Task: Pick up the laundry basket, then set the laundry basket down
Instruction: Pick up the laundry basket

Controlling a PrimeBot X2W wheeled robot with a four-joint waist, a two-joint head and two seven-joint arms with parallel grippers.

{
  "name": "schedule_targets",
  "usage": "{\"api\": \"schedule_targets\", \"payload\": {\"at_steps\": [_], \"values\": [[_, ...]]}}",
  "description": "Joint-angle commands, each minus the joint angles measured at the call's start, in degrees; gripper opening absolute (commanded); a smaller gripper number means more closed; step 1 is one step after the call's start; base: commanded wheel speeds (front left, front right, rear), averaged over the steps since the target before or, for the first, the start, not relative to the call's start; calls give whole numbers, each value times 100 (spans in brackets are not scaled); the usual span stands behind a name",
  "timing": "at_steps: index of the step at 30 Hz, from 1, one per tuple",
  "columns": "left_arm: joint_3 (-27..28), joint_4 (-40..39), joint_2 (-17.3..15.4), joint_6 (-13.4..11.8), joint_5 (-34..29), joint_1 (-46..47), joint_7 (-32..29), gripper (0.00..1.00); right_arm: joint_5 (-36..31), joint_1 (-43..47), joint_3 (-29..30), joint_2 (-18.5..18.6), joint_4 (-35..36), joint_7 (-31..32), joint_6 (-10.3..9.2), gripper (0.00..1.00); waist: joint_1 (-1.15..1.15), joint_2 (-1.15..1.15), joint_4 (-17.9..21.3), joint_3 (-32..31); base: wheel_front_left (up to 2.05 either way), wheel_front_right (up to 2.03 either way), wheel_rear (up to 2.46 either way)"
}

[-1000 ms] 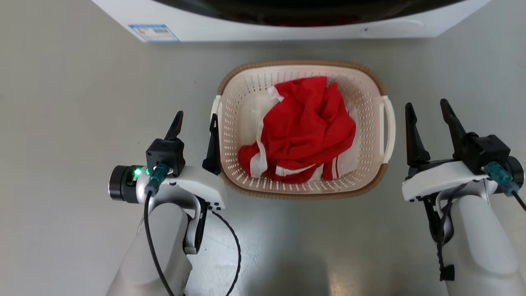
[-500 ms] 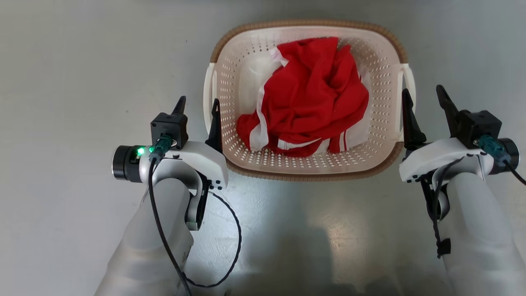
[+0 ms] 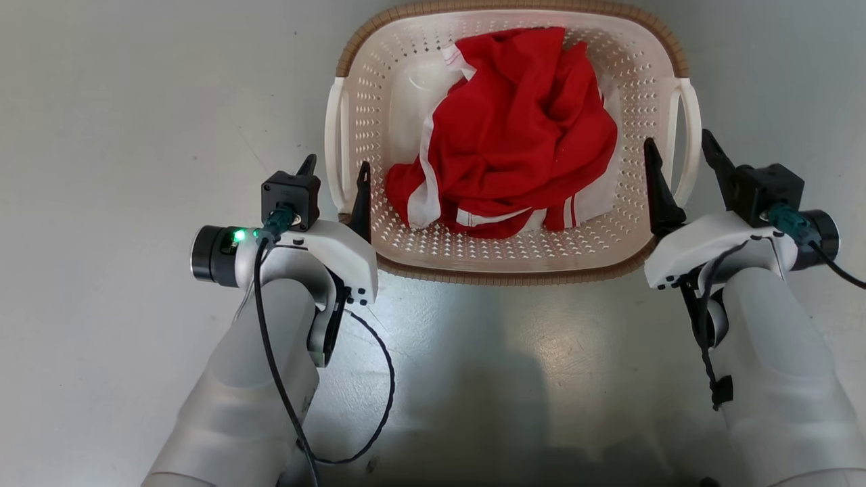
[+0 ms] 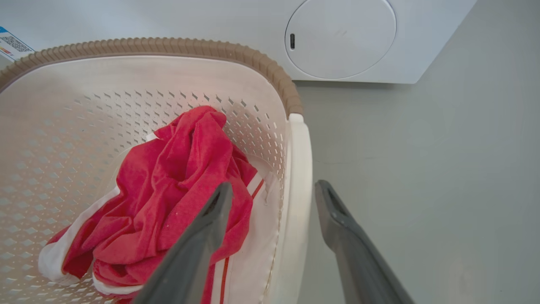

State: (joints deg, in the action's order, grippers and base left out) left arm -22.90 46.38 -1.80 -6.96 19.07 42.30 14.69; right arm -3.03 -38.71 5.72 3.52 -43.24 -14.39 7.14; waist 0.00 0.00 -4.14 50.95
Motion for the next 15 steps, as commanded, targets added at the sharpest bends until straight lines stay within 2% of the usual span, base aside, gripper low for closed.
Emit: {"api": "schedule_targets", "payload": {"at_steps": [1,15], "values": [[84,8,-108,25,56,-29,30,100,-53,81,-132,-64,23,-61,35,100,0,0,12,31,0,0,0],[-336,795,-108,9,505,532,30,100,-88,-404,-222,-64,-646,-61,35,100,0,0,-24,239,0,0,0]]}}
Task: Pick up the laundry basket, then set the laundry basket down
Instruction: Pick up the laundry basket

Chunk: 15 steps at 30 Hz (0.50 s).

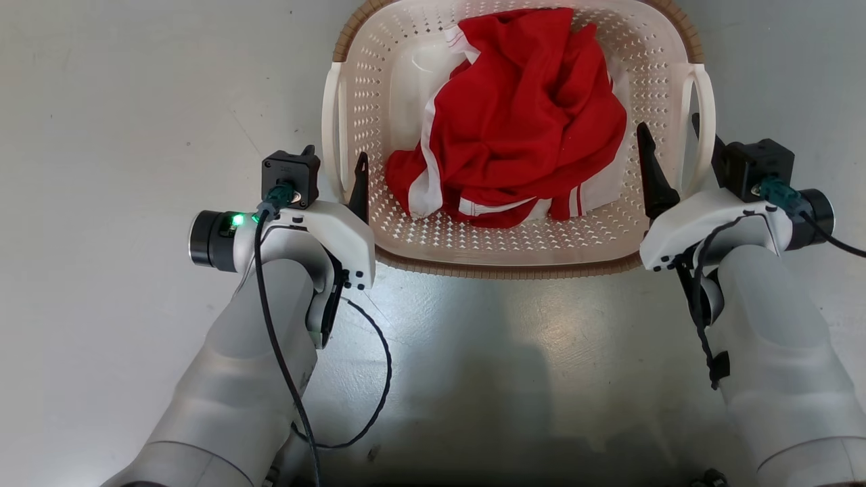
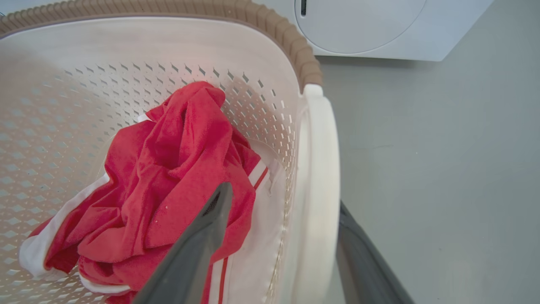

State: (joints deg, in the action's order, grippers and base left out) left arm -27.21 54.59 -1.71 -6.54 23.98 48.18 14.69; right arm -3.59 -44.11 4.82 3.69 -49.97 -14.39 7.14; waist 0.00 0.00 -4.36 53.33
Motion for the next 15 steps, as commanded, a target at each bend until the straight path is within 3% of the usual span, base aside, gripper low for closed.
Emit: {"api": "schedule_targets", "payload": {"at_steps": [1,14,15], "values": [[45,20,-117,-33,39,-30,30,100,-17,106,-142,-81,-14,-61,35,100,0,0,-3,6,0,0,0],[-561,310,-117,-125,410,321,30,100,65,-197,-133,-81,-422,-61,35,100,0,0,-5,88,0,0,0],[-603,333,-117,-129,439,341,30,92,69,-206,-135,-81,-433,-61,35,100,0,0,-2,92,0,0,0]]}}
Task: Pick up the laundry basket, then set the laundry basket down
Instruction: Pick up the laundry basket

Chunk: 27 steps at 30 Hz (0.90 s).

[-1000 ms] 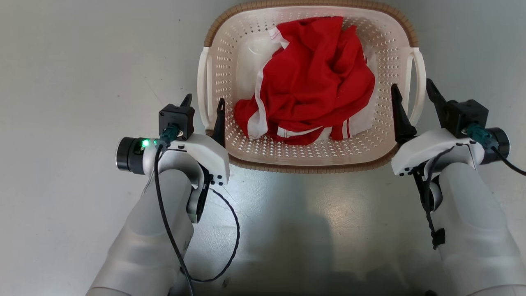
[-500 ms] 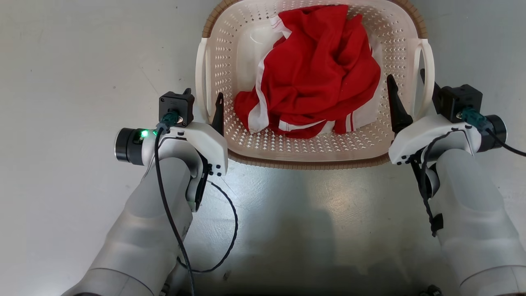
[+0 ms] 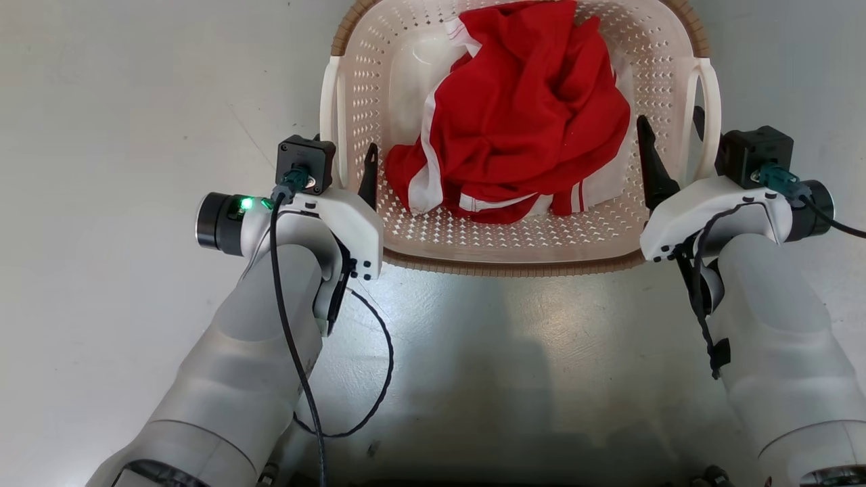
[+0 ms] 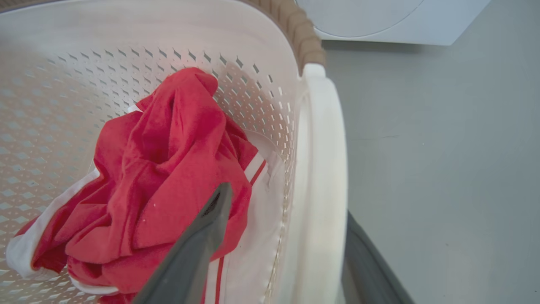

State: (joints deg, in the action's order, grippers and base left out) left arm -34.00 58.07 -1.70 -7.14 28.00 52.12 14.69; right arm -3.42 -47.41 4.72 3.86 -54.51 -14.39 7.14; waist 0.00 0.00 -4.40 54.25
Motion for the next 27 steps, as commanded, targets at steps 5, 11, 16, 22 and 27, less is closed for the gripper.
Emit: {"api": "schedule_targets", "payload": {"at_steps": [5,11,16,22,27], "values": [[-152,78,-118,-69,197,22,30,13,56,90,-131,-99,-61,-61,35,56,0,0,9,1,0,0,0],[-452,77,-118,-151,457,13,30,0,113,96,-178,-99,-47,-61,35,0,0,0,18,-53,0,0,0],[-668,22,-118,-215,667,-34,30,0,143,132,-177,-99,-85,-61,35,0,0,0,12,-155,0,0,0],[-961,30,-118,-269,931,-131,30,0,207,200,-217,-99,-300,-61,35,0,0,0,22,-426,0,0,0],[-1141,59,-118,-338,1115,-259,30,0,263,283,-258,-99,-583,-61,35,0,0,0,23,-775,0,0,0]]}}
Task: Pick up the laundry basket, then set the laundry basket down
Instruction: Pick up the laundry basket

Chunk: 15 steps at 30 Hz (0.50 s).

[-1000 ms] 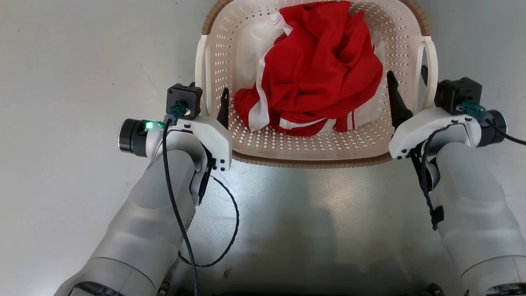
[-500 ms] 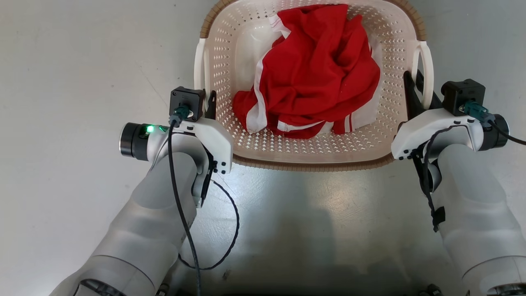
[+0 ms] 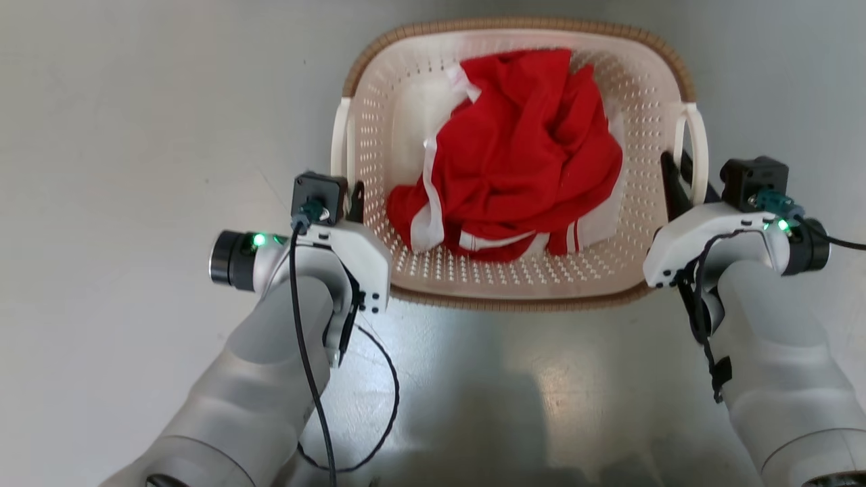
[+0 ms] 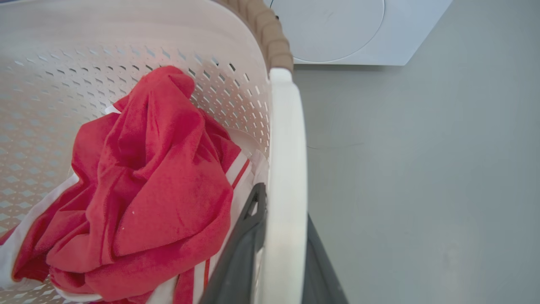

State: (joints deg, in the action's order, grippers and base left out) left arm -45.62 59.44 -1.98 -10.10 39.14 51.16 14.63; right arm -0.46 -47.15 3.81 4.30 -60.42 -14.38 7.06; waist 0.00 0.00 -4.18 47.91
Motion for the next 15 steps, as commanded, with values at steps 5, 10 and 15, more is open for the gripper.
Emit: {"api": "schedule_targets", "payload": {"at_steps": [5,10,15], "values": [[-150,-45,-89,-80,183,-364,37,0,61,382,-248,-142,-318,-62,43,0,0,0,-5,-602,0,0,0],[-281,96,-89,-85,373,-682,37,0,247,575,-443,-142,-691,-62,43,0,0,0,-3,-1189,0,0,0],[-476,343,-89,-6,685,-1228,37,0,568,898,-796,-142,-1167,13,43,0,0,0,-19,-1986,0,0,0]]}}
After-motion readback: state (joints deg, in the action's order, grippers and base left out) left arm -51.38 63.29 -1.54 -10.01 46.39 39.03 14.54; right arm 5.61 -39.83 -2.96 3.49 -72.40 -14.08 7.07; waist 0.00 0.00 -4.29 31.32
